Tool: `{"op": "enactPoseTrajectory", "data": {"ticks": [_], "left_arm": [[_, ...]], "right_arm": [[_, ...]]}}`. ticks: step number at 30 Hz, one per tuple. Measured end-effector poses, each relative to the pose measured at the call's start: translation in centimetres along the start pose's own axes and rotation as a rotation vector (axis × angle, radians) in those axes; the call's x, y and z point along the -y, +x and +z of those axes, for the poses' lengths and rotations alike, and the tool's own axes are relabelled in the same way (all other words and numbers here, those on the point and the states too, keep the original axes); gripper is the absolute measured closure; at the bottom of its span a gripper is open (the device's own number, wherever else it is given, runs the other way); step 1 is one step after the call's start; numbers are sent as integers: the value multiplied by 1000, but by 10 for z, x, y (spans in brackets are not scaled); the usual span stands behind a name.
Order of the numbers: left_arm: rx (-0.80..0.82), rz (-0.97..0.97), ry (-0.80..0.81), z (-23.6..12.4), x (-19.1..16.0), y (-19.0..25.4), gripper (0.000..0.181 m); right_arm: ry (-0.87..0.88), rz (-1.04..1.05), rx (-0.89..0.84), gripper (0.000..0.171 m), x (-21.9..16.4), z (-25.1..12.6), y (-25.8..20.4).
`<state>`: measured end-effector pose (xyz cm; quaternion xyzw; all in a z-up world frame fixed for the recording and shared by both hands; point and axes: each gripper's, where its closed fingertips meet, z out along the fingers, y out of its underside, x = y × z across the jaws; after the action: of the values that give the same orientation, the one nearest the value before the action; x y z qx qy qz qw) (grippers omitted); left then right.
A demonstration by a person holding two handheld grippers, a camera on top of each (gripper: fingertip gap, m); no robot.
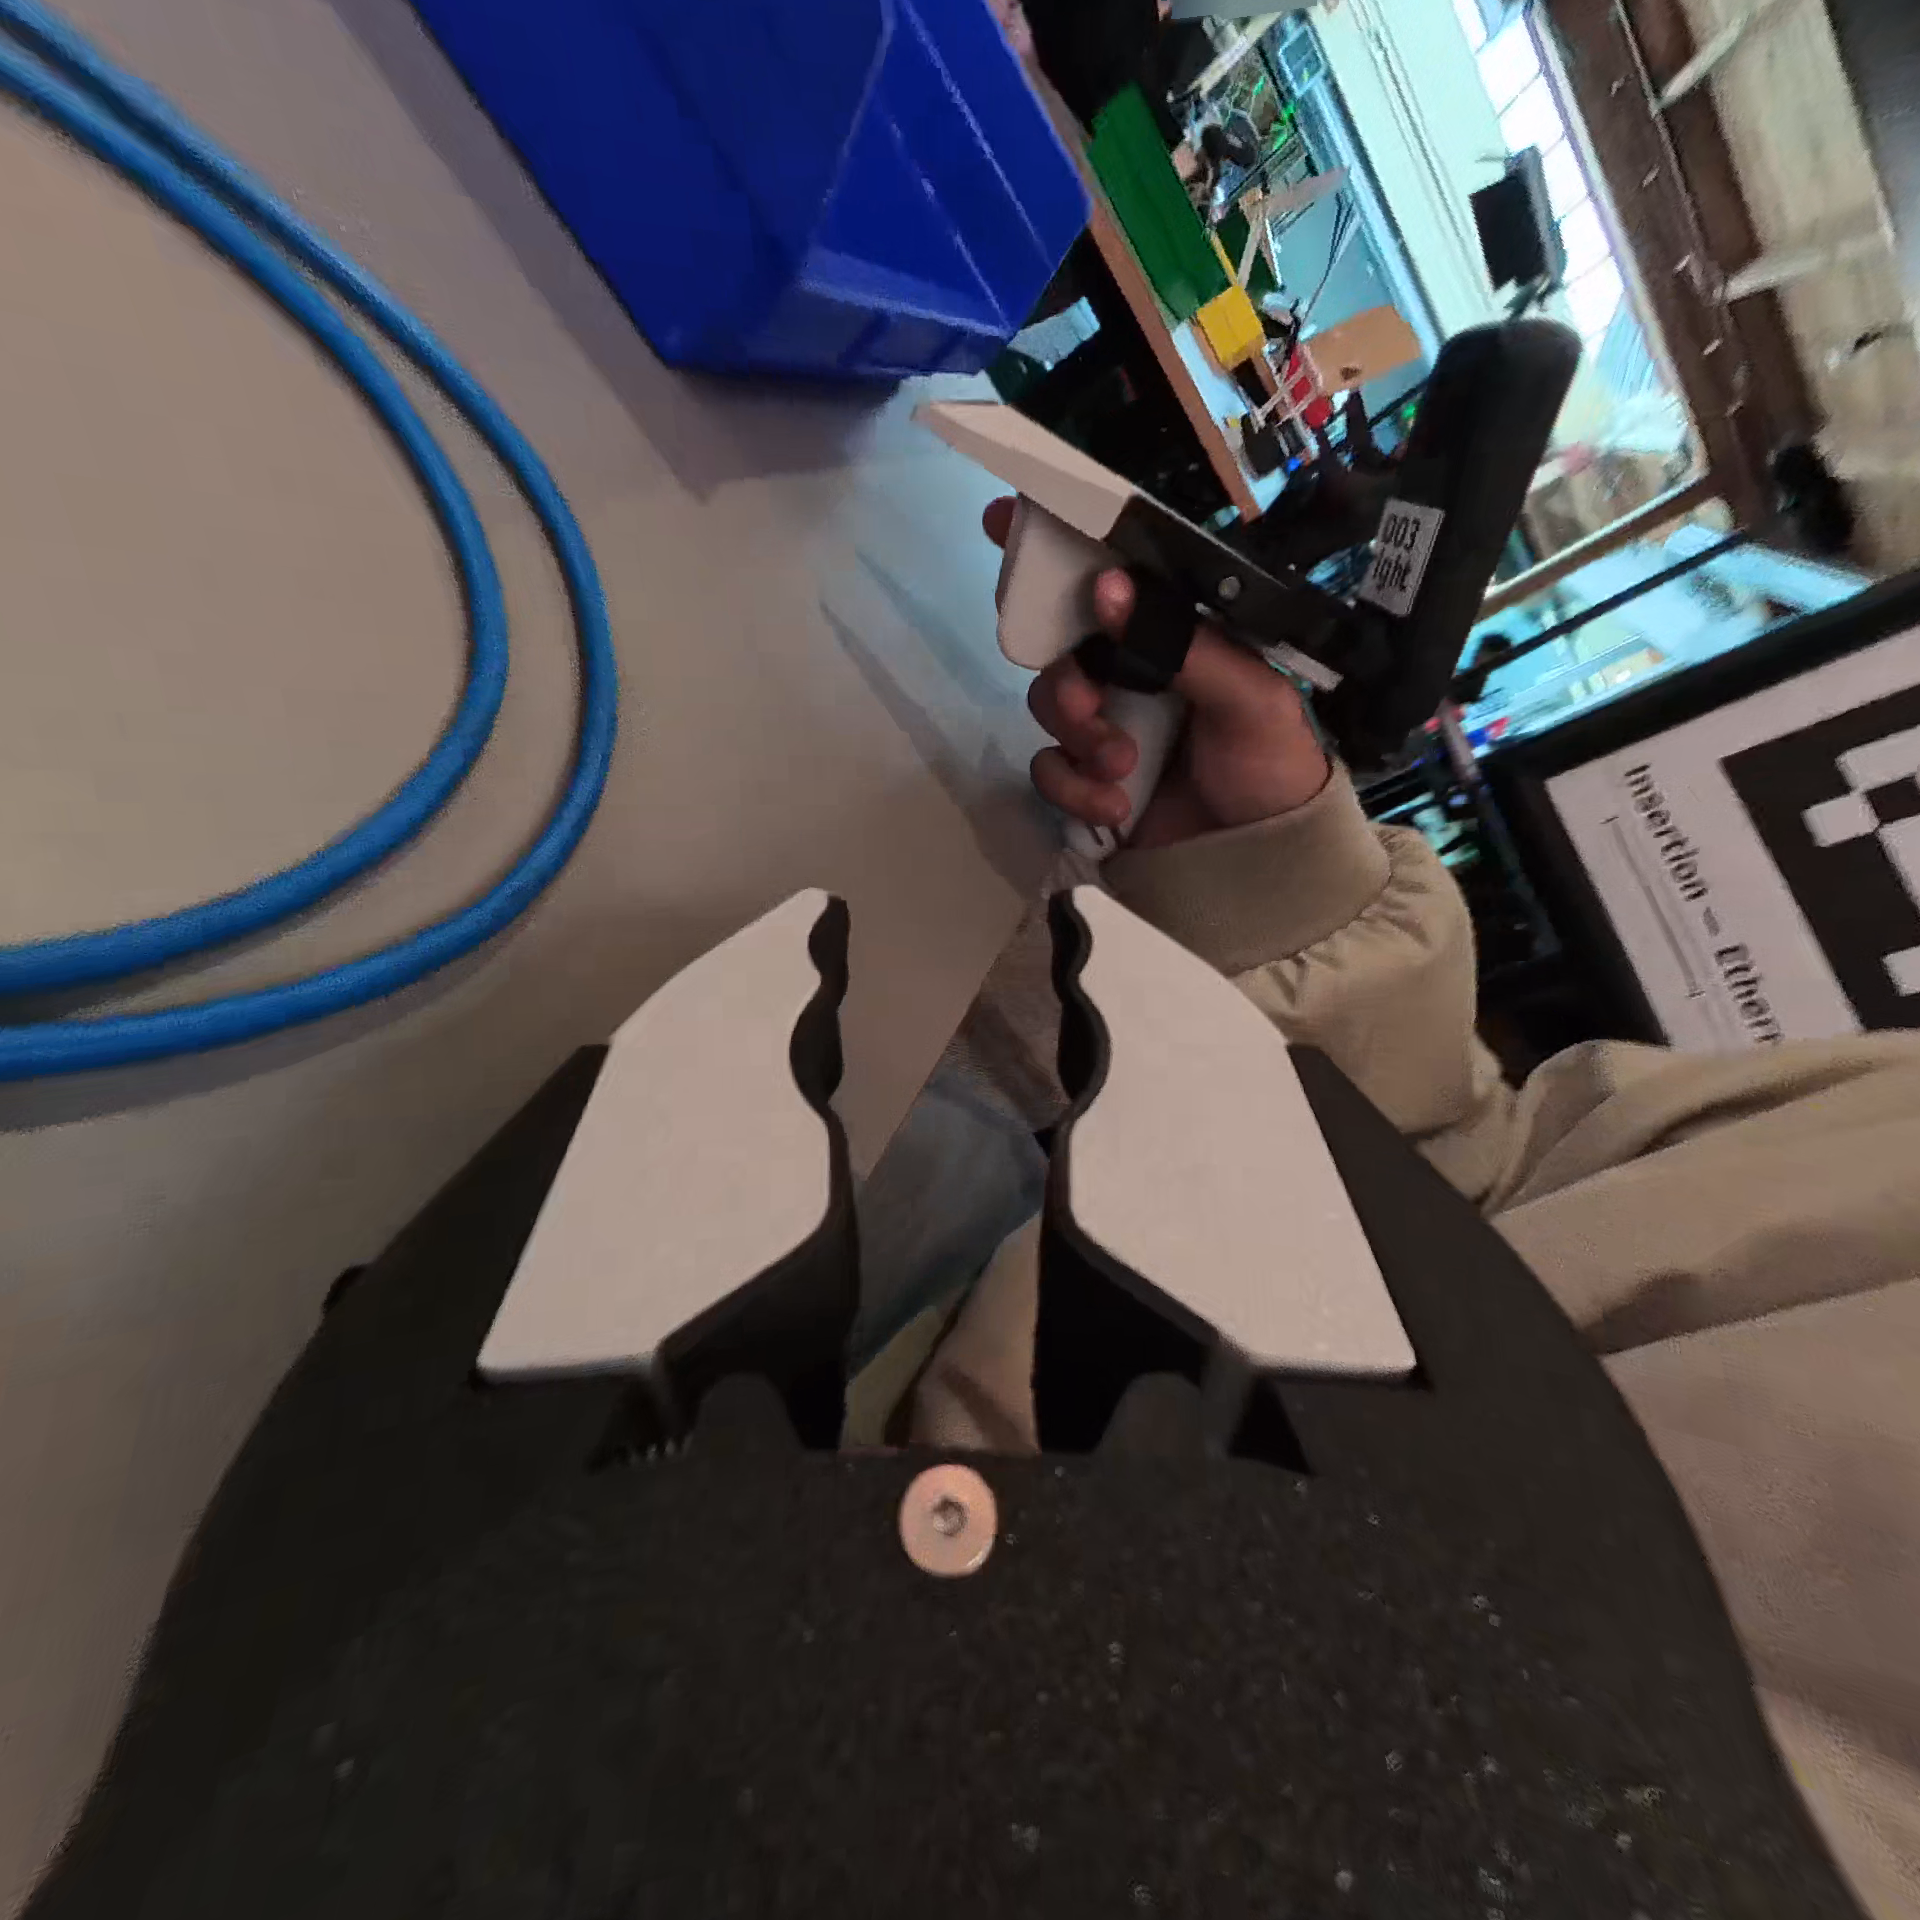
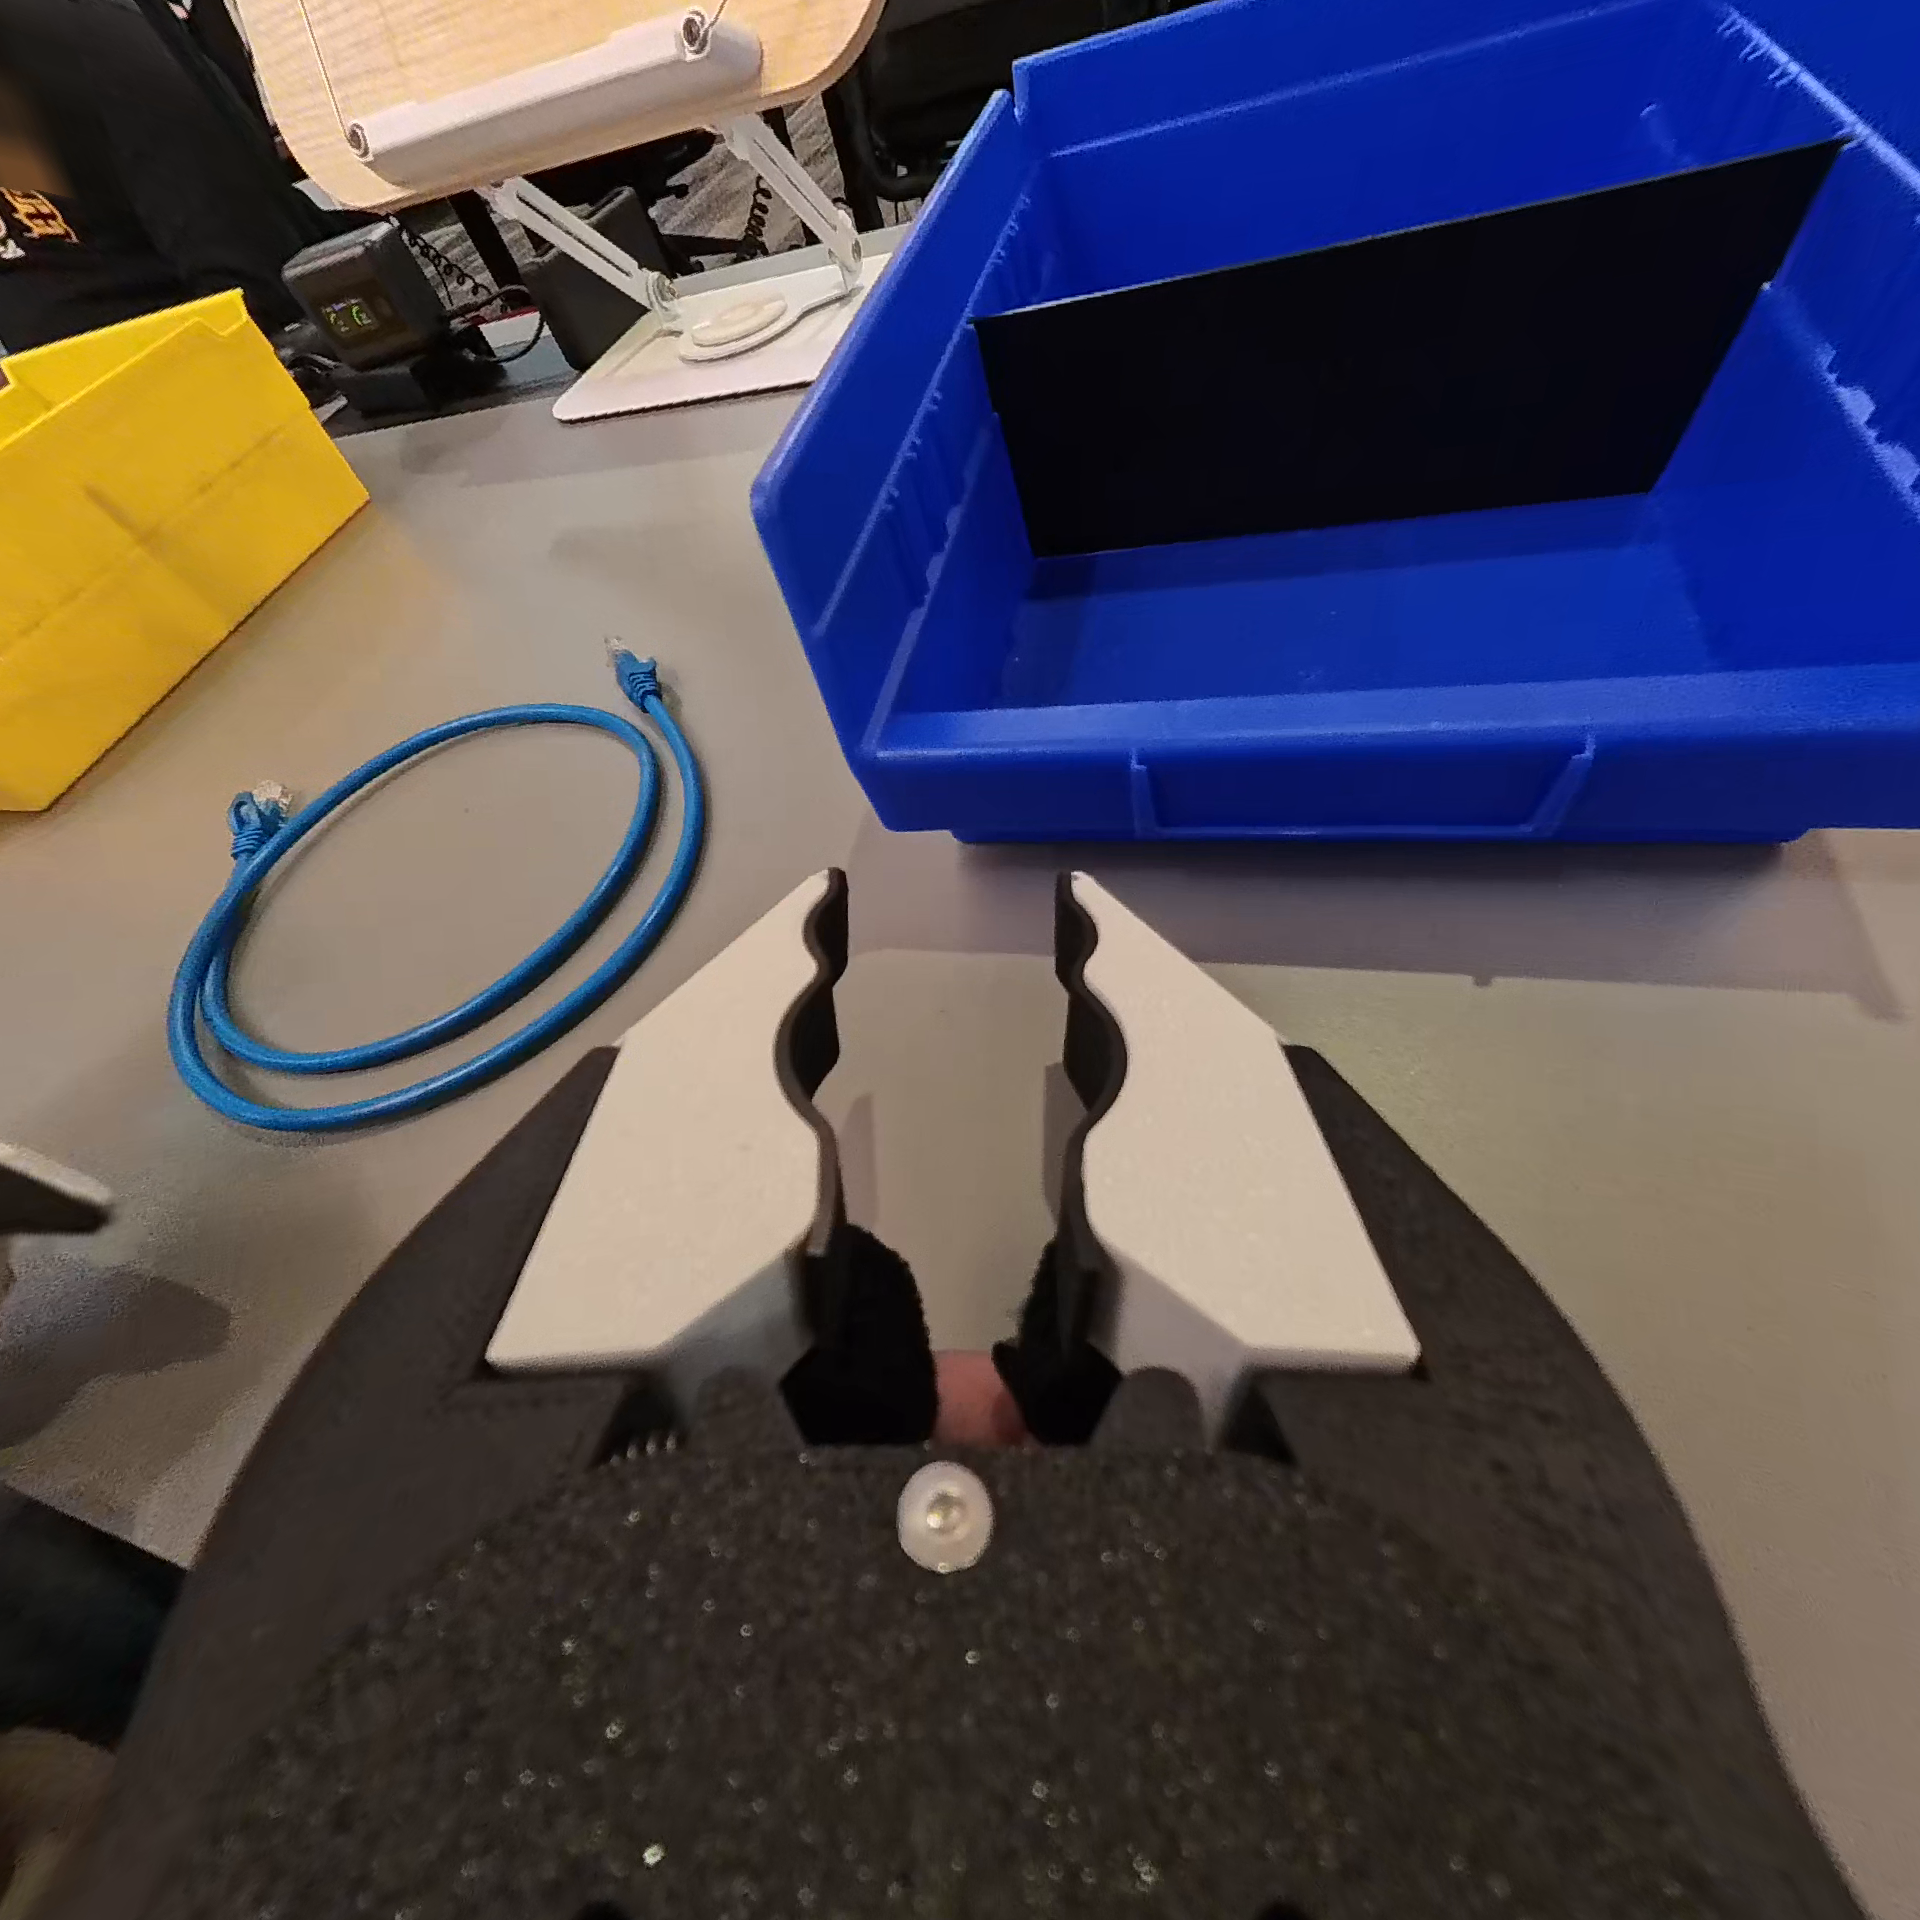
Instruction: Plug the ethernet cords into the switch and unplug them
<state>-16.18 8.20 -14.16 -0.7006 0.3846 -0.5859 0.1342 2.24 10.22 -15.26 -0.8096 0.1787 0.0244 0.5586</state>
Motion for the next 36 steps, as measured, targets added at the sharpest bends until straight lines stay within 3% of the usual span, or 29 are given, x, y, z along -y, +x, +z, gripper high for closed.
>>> {"op": "enactPoseTrajectory", "data": {"ticks": [4, 8, 11, 14, 16, 18, 20, 24, 30, 34, 36], "left_arm": [[110, 217, 71, -27, 26, -14, 147], [359, 326, 213, -92, 70, -62, 148], [562, 350, 409, -172, 113, -99, 149], [839, 321, 723, -288, 145, -133, 157], [1006, 220, 819, -353, 139, -160, 157], [1075, 78, 853, -392, 124, -183, 157], [1034, -68, 855, -405, 109, -202, 153], [869, -243, 799, -388, 96, -222, 145], [806, -220, 734, -365, 99, -219, 168], [756, -237, 760, -365, 102, -217, 171], [773, -149, 797, -372, 111, -205, 174]], "right_arm": [[2, 1, 3, 132, 0, 0, 0], [4, 3, 4, 132, 0, -1, 0], [3, 7, 9, 132, 0, -1, 0], [-2, 12, 16, 132, 0, 0, -1], [-4, 12, 19, 132, -1, 0, -2], [-6, 12, 20, 132, -1, 1, -2], [-8, 12, 21, 132, -1, 2, -3], [-12, 11, 25, 132, -1, 3, -4], [-13, 20, 29, 132, -2, 3, -4], [-16, 23, 31, 132, -2, 3, -4], [-18, 21, 31, 132, -2, 3, -4]]}}
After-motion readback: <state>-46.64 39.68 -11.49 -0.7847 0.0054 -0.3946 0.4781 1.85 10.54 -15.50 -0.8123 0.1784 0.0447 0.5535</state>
